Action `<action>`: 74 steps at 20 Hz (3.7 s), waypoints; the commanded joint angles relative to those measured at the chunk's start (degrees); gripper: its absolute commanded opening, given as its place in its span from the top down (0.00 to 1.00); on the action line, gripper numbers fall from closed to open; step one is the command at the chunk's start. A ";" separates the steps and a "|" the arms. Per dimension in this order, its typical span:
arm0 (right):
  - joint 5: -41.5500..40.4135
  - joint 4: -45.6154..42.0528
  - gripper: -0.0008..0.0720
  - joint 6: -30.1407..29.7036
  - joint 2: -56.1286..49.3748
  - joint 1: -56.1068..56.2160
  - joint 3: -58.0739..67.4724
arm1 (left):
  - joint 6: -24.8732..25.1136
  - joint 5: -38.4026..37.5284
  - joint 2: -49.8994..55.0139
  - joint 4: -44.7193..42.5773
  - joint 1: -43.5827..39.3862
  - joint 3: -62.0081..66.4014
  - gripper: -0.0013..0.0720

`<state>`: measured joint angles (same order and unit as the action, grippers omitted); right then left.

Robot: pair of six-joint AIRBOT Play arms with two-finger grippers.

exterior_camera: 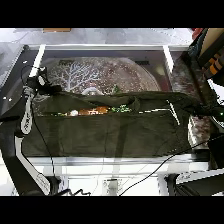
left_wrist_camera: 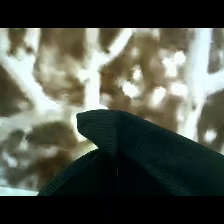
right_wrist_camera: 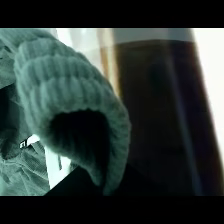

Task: Fold the clothes and pants, and hang the long-sleeved shirts on hangers.

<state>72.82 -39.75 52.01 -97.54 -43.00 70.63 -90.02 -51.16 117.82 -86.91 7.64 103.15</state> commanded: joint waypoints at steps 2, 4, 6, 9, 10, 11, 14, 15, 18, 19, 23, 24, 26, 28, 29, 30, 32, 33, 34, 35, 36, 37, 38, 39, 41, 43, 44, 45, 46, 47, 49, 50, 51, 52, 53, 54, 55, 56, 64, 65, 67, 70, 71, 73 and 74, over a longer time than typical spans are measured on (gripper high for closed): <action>0.02 0.02 0.93 0.00 0.02 0.02 0.07 | 0.07 1.01 -0.24 -0.04 -0.04 2.08 0.96; 0.02 0.02 0.94 0.00 0.02 0.02 0.07 | 0.07 4.90 -2.25 -0.04 -0.04 6.10 0.96; 0.04 0.07 0.94 0.02 0.02 0.02 0.07 | 0.13 11.30 -5.44 -0.04 -0.04 10.19 0.96; 0.28 0.11 0.94 1.55 0.02 0.02 0.07 | 4.74 18.01 -11.93 -0.07 -0.04 12.39 0.96; 0.85 0.09 0.93 1.53 0.02 0.02 0.07 | 6.82 17.29 -13.92 -0.07 0.09 12.39 0.96; 1.22 0.09 0.94 1.53 0.02 0.02 0.07 | 8.66 14.62 -15.80 -0.24 0.31 12.39 0.96; 1.36 0.09 0.94 1.53 0.02 0.02 0.07 | 9.53 0.33 -18.10 -4.68 1.09 12.09 0.96; 1.33 0.09 0.94 1.53 0.02 0.02 0.07 | 9.51 -4.61 -18.10 -5.27 1.68 10.75 0.96; 1.33 0.07 0.94 1.51 0.02 0.02 0.07 | 9.49 -10.19 -18.34 -5.25 3.13 1.29 0.96; 1.29 0.04 0.93 1.46 0.02 0.02 0.07 | 9.49 -10.14 -18.73 -5.31 3.21 -2.91 0.96; 1.11 -1.09 0.94 1.44 0.02 0.02 0.07 | 8.74 -10.27 -19.02 -6.60 3.58 -13.00 0.96; 1.11 -1.60 0.93 1.42 0.02 0.02 0.07 | 7.72 -10.88 -19.02 -7.45 3.91 -14.08 0.96; 1.05 -2.64 0.93 1.42 0.02 0.02 0.07 | 7.34 -13.20 -19.02 -9.46 4.83 -15.17 0.96; 1.05 -3.02 0.94 1.42 0.02 0.02 0.07 | 7.32 -14.69 -19.02 -10.19 6.60 -15.23 0.81; 1.05 -2.99 0.94 1.44 0.02 0.02 0.07 | 6.97 -14.67 -19.04 -10.16 7.45 -15.21 0.34; 1.07 -3.02 0.93 1.44 0.02 0.02 0.07 | 5.07 -14.62 -19.04 -10.12 8.17 -15.21 0.02; 1.05 -3.02 0.94 1.44 0.02 0.02 0.07 | 3.52 -14.27 -19.04 -10.01 8.90 -15.21 0.04; 1.05 -2.99 0.94 1.44 0.02 0.02 0.07 | 2.80 -13.51 -19.04 -9.94 9.01 -15.21 0.04; 1.05 -3.02 0.94 1.44 0.02 0.02 0.07 | 0.85 -12.31 -19.04 -9.94 9.01 -15.21 0.04; 1.05 -2.99 0.93 1.44 0.02 0.02 0.07 | -1.42 -10.84 -19.04 -9.92 9.01 -15.21 0.04; 1.05 -2.99 0.94 1.44 0.02 0.02 0.07 | -4.48 -9.25 -19.04 -9.92 9.01 -15.21 0.04; 1.05 -2.99 0.93 1.44 0.02 0.02 0.07 | -7.56 -7.78 -19.02 -9.90 9.01 -15.21 0.04; 1.05 -2.99 0.94 1.44 0.02 0.02 0.07 | -10.62 -6.71 -19.02 -9.31 9.01 -15.21 0.04; 1.03 -2.99 0.94 1.44 0.02 0.02 0.07 | -12.28 -6.23 -18.99 -7.17 9.25 -15.21 0.04; 0.66 -3.02 0.94 1.44 0.02 0.02 0.07 | -13.11 -6.23 -18.91 -1.25 9.77 -15.21 0.04; 0.15 -2.99 0.94 1.44 0.02 0.02 0.07 | -20.72 -6.19 -18.88 1.84 10.56 -15.21 0.04; -0.07 -2.99 0.93 1.44 0.02 0.02 0.07 | -25.42 -6.10 -18.84 1.92 11.02 -15.23 0.04; -0.24 -3.02 0.94 1.44 0.02 0.02 0.07 | -30.10 -6.03 -18.78 1.97 11.61 -15.23 0.04; -0.28 -3.02 0.93 1.44 0.02 0.02 0.07 | -34.62 -6.08 -18.78 2.23 12.07 -15.23 0.04; -0.33 -3.02 0.94 1.44 0.02 0.02 0.07 | -37.77 -6.16 -18.78 3.56 12.41 -15.23 0.04; -0.46 -3.08 0.94 1.42 0.02 0.02 0.07 | -38.23 -7.10 -18.75 6.88 12.59 -15.23 0.04; -0.46 -3.19 0.94 1.44 0.02 0.02 0.07 | -39.41 -8.20 -18.60 8.33 12.59 -15.23 0.04; -0.46 -3.17 0.94 1.44 0.02 0.02 0.07 | -41.68 -8.92 -18.25 9.33 12.39 -15.23 0.04; -0.44 -3.17 0.94 1.44 0.02 0.02 0.07 | -42.71 -9.40 -17.70 9.90 12.11 -15.26 0.04; -0.35 -3.17 0.94 1.46 0.02 0.02 0.07 | -42.69 -10.08 -16.98 9.92 11.72 -15.26 0.04; -0.33 -3.19 0.94 1.44 0.02 0.02 0.07 | -42.69 -11.23 -16.09 10.34 11.32 -15.26 0.04; -0.39 -3.23 0.94 1.44 0.02 0.02 0.07 | -42.69 -12.24 -15.06 11.72 11.02 -15.26 0.04; -0.42 -3.23 0.94 1.44 0.02 0.02 0.07 | -42.64 -12.66 -13.86 13.70 10.78 -15.26 0.04; -0.15 -3.23 0.94 1.46 0.02 0.02 0.07 | -35.34 -7.98 -12.11 15.67 9.92 -15.08 0.96; -0.17 -3.23 0.93 1.46 0.02 0.02 0.07 | -30.88 -5.60 -13.03 15.65 10.03 -14.49 0.96; -0.17 -3.23 0.94 1.46 0.02 0.02 0.07 | -21.81 -0.07 -14.95 15.67 10.32 -10.93 0.96; -0.15 -3.23 0.94 1.46 0.02 0.02 0.07 | -5.84 8.11 -17.88 15.67 10.10 -1.90 0.96; -0.13 -3.23 0.94 1.46 0.02 0.02 0.07 | -0.70 8.55 -18.97 15.61 9.94 0.68 0.96; 0.26 -3.21 0.94 1.46 0.02 0.02 0.07 | 7.85 8.50 -21.86 15.58 9.97 2.97 0.96; 0.42 -3.21 0.93 1.46 0.02 0.02 0.07 | 10.49 7.82 -23.23 14.88 9.97 2.97 0.96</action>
<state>72.99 -42.94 53.45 -97.54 -43.00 70.63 -93.36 -45.84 97.84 -71.20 17.65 102.76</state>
